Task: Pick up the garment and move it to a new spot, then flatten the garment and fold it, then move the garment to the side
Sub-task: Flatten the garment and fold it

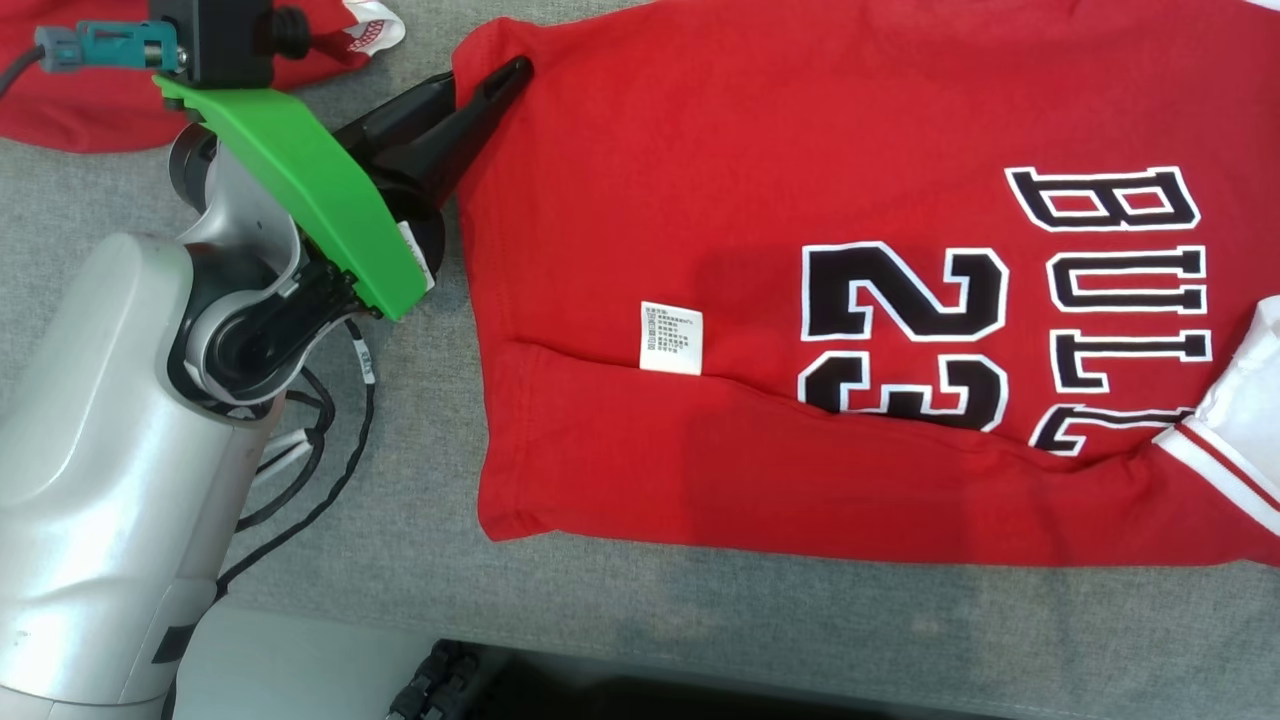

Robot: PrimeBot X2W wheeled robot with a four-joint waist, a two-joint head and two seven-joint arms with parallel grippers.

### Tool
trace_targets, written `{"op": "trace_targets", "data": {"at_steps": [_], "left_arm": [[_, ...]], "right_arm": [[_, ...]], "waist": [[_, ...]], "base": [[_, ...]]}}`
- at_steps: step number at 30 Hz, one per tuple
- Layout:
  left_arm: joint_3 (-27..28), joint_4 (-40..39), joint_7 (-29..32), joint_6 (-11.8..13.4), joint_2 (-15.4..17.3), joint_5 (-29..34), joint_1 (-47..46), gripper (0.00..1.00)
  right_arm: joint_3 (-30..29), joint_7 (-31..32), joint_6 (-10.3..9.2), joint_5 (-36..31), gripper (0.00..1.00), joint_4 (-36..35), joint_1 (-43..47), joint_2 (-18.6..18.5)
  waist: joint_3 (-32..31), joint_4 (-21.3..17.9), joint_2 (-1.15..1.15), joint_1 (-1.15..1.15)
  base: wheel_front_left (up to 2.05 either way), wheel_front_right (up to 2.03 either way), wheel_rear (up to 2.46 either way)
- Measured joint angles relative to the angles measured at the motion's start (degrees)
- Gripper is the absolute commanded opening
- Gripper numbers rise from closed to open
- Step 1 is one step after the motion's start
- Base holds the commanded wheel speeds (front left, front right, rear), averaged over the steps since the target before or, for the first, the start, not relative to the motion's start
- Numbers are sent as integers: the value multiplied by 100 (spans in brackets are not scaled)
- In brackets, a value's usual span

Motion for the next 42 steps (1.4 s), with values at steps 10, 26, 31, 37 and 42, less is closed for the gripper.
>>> {"op": "trace_targets", "data": {"at_steps": [10, 26, 31, 37, 42], "left_arm": [[-86, 15, -51, 0, 36, -8, -103, 37], [-157, 118, -232, 0, 177, -83, -198, 17], [-172, 225, -313, 0, 221, -99, -198, 9], [-219, 321, -416, 0, 241, -119, -198, 2], [-288, 416, -564, 0, 240, -181, -187, 0]], "right_arm": [[-167, -26, -58, 170, 41, 208, -108, 155], [-88, -279, 36, 245, 0, 308, -159, 256], [12, -399, 229, 250, 0, 256, -147, 322], [58, -621, 379, 291, 0, 109, -68, 348], [38, -901, 513, 371, 0, -115, 139, 347]], "waist": [[34, -10, 0, 0], [5, -128, 0, 0], [-62, -194, 0, 0], [-159, -261, 0, 0], [-306, -316, 0, 0]], "base": [[0, 0, 0], [0, 0, 0], [0, 0, 0], [0, 0, 0], [0, 0, 0]]}}
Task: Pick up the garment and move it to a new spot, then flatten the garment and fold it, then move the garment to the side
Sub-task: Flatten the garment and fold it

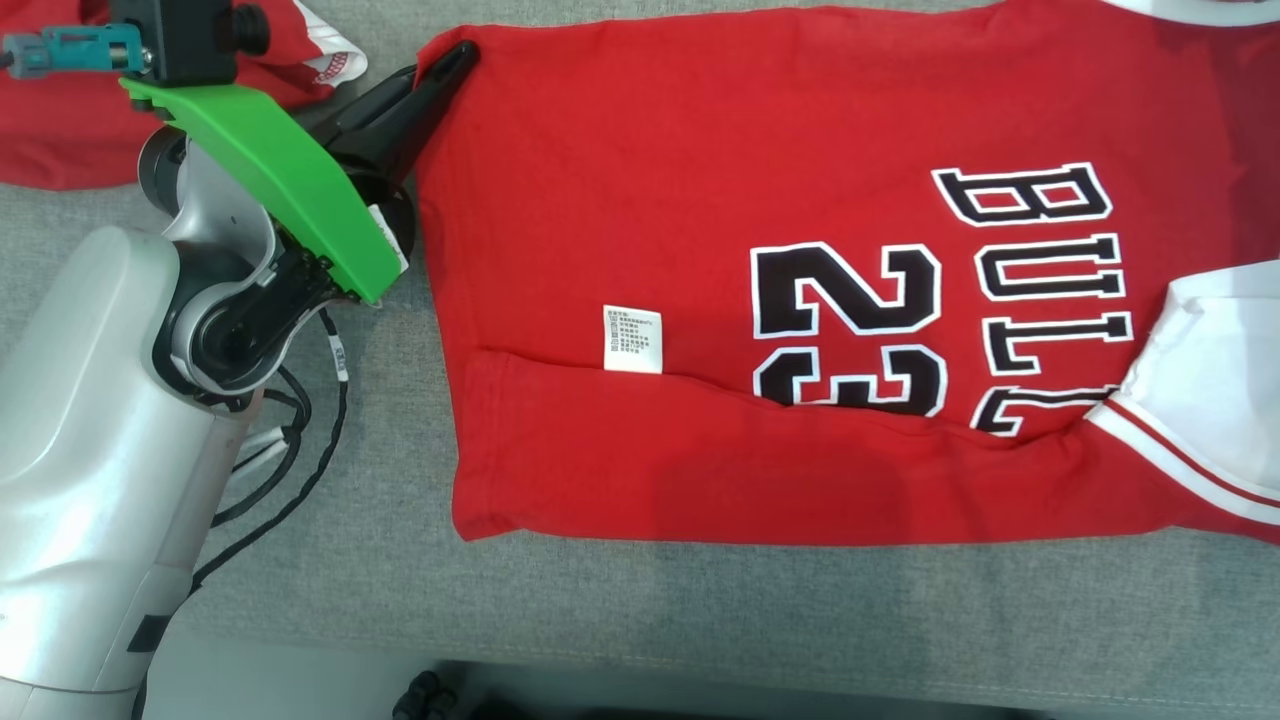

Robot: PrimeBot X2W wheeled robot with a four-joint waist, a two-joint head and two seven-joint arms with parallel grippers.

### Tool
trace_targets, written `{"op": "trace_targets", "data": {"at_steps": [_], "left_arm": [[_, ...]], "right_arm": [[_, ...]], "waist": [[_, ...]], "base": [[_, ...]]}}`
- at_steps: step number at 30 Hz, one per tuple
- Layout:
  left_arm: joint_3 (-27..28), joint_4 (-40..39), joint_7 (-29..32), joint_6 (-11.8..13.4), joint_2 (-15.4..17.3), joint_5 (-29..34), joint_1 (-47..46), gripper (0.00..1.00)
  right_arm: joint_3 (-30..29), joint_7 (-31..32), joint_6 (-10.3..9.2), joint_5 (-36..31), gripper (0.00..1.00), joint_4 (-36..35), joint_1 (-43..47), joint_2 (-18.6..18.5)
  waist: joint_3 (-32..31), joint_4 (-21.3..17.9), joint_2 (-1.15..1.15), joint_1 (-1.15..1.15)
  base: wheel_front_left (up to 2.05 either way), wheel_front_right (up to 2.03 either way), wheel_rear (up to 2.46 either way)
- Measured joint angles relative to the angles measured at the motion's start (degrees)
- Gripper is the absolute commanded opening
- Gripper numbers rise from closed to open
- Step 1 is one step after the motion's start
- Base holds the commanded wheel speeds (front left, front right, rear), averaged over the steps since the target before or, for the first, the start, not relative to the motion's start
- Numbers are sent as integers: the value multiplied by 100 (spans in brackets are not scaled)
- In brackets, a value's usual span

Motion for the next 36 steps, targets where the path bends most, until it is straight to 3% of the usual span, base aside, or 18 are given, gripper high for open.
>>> {"op": "trace_targets", "data": {"at_steps": [23, 36], "left_arm": [[-165, 181, -675, 0, 220, -315, 842, 0], [-185, 26, -887, 0, 236, -342, 842, 0]], "right_arm": [[-481, -628, 32, 497, 0, -849, 1593, -49], [-815, -628, -162, 669, 0, -1377, 2122, -177]], "waist": [[-1008, -352, 0, 0], [-1119, -519, 0, 0]], "base": [[0, 0, 0], [0, 0, 0]]}}
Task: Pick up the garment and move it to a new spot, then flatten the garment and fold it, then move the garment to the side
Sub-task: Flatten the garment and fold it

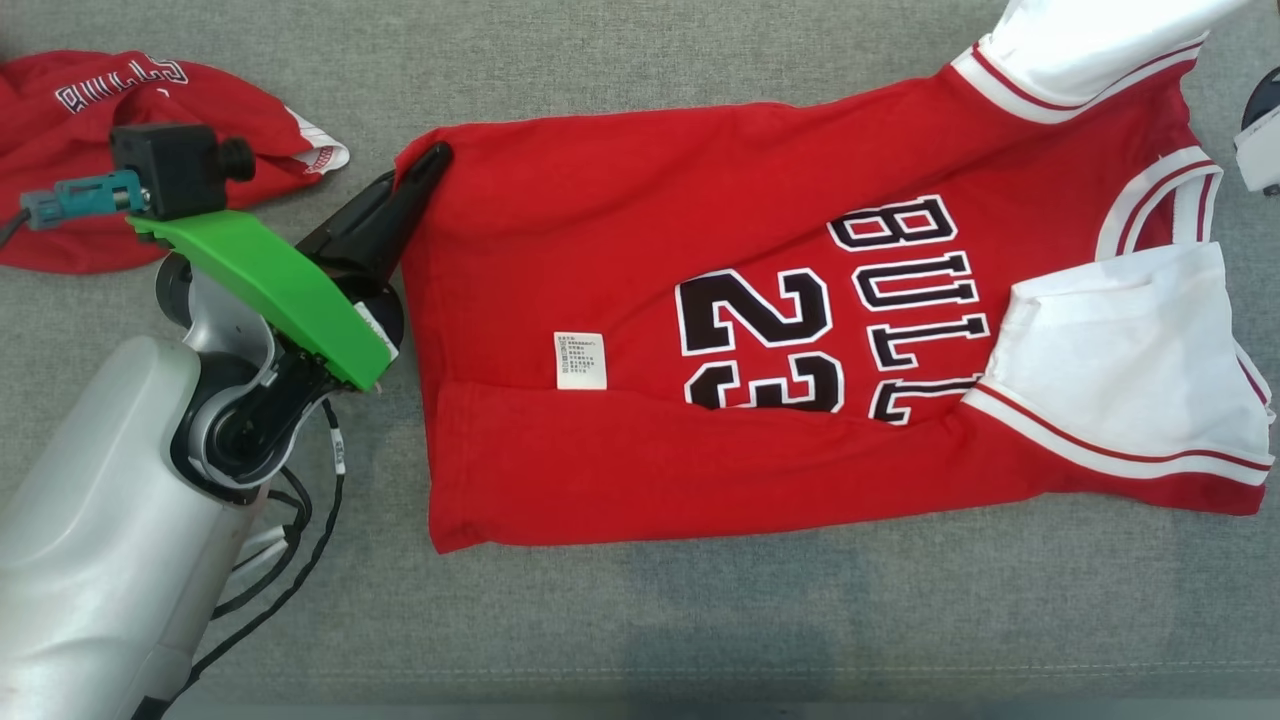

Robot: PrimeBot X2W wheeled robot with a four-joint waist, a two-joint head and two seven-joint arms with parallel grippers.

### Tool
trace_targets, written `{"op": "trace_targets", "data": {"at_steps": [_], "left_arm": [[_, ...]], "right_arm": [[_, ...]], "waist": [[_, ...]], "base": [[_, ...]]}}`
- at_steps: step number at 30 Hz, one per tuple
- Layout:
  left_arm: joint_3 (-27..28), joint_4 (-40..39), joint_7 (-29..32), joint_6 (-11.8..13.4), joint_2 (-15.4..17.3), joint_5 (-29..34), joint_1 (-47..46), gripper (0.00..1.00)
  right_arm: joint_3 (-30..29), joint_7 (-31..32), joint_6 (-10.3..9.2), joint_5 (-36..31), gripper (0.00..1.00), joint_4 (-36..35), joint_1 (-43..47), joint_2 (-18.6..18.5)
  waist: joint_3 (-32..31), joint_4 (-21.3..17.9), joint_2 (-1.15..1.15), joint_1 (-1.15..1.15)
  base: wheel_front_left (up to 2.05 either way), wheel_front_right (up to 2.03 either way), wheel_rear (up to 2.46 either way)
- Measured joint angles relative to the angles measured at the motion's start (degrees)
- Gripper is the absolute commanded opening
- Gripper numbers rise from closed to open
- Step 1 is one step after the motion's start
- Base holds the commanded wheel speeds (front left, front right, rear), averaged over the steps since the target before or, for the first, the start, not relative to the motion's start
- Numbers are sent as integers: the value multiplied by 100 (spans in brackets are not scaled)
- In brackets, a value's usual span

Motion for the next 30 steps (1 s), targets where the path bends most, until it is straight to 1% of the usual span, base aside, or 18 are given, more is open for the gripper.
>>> {"op": "trace_targets", "data": {"at_steps": [6, 14, 17, 22, 27, 28, 30], "left_arm": [[62, -24, -223, 0, 20, -68, 0, 0], [35, -48, -367, 0, 20, -165, 21, 0], [20, -53, -424, 0, 19, -177, 83, 0], [-27, -49, -544, 0, 9, -183, 101, 0], [-80, -27, -632, 0, 4, -203, 202, 0], [-99, -16, -671, 0, 3, -213, 229, 0], [-122, 0, -727, 0, -2, -241, 274, 0]], "right_arm": [[-10, 1, -43, 34, 0, -137, 252, -1], [-23, 34, -54, 49, 0, -349, 435, -25], [-47, 75, -94, 66, 0, -434, 473, -67], [-87, 76, -98, 65, 0, -536, 565, -160], [-89, 76, -110, 68, 0, -668, 742, -147], [-90, 75, -137, 68, 0, -714, 778, -136], [-91, 64, -155, 97, 0, -790, 903, -66]], "waist": [[-6, -13, 0, 0], [-23, 36, 0, 0], [-31, 65, 0, 0], [-64, 103, 0, 0], [-146, 130, 0, 0], [-163, 131, 0, 0], [-197, 129, 0, 0]], "base": [[0, 0, 0], [0, 0, 0], [0, 0, 0], [0, 0, 0], [0, 0, 0], [0, 0, 0], [0, 0, 0]]}}
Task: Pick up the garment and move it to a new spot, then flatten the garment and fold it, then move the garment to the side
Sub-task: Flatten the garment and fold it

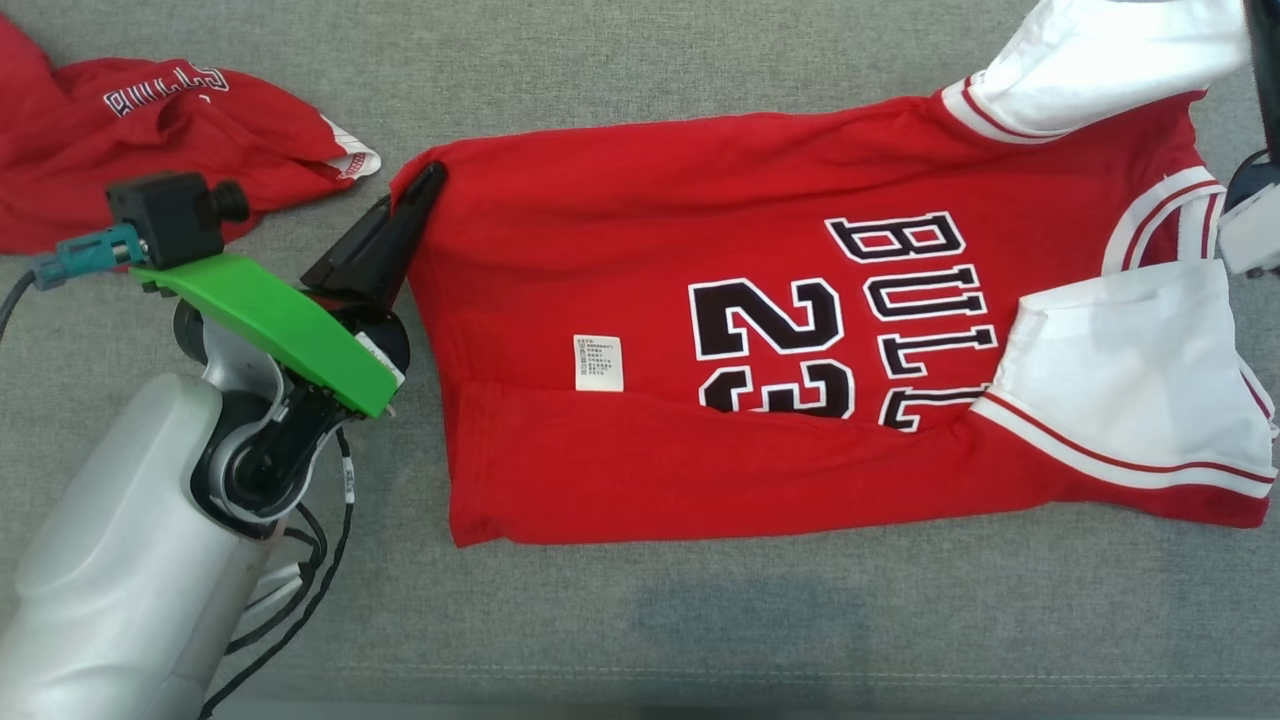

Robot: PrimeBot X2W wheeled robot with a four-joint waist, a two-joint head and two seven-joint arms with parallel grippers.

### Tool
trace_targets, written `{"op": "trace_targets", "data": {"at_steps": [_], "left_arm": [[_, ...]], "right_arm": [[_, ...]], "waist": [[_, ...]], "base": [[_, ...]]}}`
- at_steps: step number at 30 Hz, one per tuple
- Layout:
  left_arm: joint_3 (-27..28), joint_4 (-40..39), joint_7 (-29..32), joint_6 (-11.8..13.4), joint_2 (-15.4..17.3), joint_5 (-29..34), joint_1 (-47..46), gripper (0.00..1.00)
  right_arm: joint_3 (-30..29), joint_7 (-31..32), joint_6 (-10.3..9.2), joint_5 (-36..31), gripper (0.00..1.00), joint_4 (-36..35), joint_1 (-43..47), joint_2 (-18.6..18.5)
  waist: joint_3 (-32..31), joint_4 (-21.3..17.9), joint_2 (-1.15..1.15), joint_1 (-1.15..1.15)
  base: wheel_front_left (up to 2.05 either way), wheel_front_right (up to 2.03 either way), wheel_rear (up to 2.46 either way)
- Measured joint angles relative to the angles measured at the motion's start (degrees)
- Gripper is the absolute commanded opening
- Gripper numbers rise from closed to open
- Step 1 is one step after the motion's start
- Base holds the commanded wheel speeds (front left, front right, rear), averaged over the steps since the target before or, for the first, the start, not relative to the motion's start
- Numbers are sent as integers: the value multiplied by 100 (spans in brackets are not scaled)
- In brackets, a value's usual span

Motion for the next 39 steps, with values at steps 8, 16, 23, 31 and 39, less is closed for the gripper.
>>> {"op": "trace_targets", "data": {"at_steps": [8, 16, 23, 31, 39], "left_arm": [[-57, 118, -169, 0, -2, -40, 229, 0], [-180, 76, -349, 0, 119, -23, 393, 0], [-314, -159, -637, 0, 172, 35, 519, 0], [-546, -476, -1016, 0, 374, 245, 657, 0], [-864, -728, -1288, 0, 632, 457, 857, 3]], "right_arm": [[85, -143, -104, 79, 0, -202, 726, 363], [86, -301, -254, 171, 0, -368, 1269, 610], [-20, -448, -341, 176, 0, -433, 1674, 636], [-73, -583, -357, 223, 0, -483, 2154, 765], [-42, -692, -357, 227, 0, -498, 2416, 824]], "waist": [[-158, -99, 0, 0], [-268, -274, 0, 0], [-364, -427, 0, 0], [-452, -492, 0, 0], [-489, -472, 0, 0]], "base": [[0, 0, 0], [0, 0, 0], [0, 0, 0], [0, 0, 0], [0, 0, 0]]}}
